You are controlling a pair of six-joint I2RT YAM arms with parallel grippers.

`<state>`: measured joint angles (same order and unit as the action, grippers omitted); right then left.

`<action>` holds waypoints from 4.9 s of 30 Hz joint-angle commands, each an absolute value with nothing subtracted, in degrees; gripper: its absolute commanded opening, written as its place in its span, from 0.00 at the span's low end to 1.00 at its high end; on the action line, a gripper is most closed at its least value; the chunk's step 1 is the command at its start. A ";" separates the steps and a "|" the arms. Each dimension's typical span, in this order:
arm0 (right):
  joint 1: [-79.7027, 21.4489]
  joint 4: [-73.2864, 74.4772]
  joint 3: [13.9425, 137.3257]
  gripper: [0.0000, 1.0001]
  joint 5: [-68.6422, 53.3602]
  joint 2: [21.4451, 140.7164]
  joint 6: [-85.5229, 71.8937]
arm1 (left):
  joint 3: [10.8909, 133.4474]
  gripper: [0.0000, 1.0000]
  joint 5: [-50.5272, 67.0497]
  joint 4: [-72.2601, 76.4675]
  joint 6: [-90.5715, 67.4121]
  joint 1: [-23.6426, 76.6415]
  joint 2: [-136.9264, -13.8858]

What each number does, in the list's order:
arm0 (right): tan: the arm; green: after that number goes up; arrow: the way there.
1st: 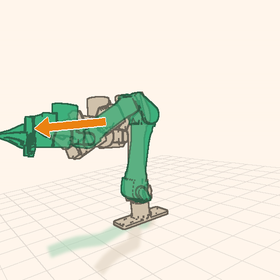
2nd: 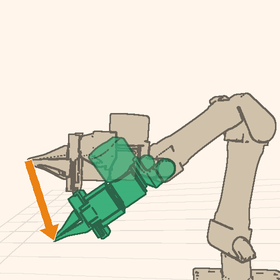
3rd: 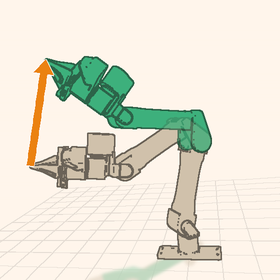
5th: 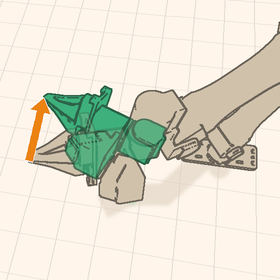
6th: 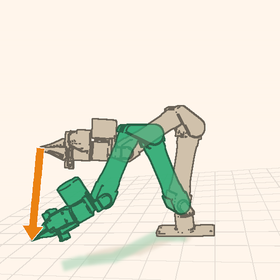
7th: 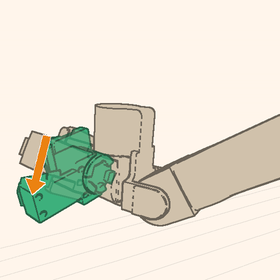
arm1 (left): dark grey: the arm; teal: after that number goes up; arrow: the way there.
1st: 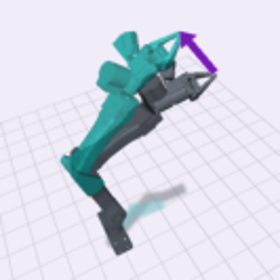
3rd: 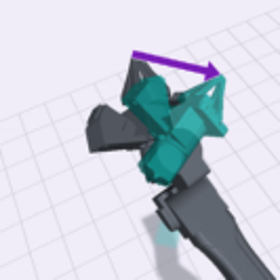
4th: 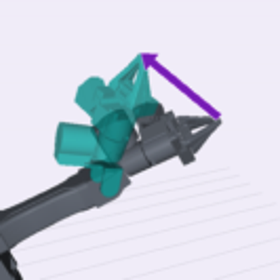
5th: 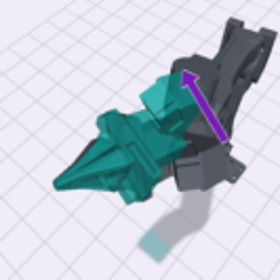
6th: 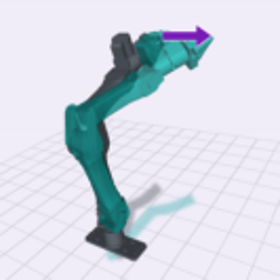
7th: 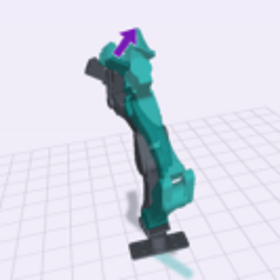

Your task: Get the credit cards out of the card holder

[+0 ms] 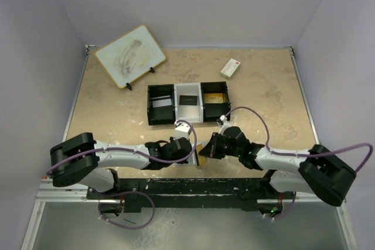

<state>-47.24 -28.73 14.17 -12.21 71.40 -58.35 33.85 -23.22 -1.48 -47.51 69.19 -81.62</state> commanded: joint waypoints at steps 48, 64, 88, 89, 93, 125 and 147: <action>-27.06 -36.84 37.34 0.00 -8.30 75.25 20.83 | 44.57 0.70 -31.75 -38.00 -45.45 41.74 -52.88; -26.77 -26.10 44.41 0.00 -8.38 88.54 40.21 | 45.24 0.74 -32.51 -36.40 -34.41 28.00 -50.98; -24.79 -32.27 48.26 0.00 -7.49 97.32 55.83 | 45.77 0.74 -38.60 -37.53 -35.33 27.98 -47.08; -24.79 -31.69 48.69 0.00 -8.14 97.68 56.26 | 45.79 0.74 -38.59 -37.57 -35.33 27.95 -47.08; -24.44 -30.04 50.51 0.01 -10.38 99.40 58.30 | 45.74 0.74 -38.24 -37.47 -35.20 27.96 -47.19; -22.41 -17.25 58.72 0.15 -12.44 105.72 63.23 | 45.69 0.72 -37.23 -37.13 -34.63 27.95 -48.43; -22.28 -8.68 62.74 0.41 -9.23 104.48 58.99 | 45.61 0.72 -35.65 -36.96 -34.18 27.95 -49.71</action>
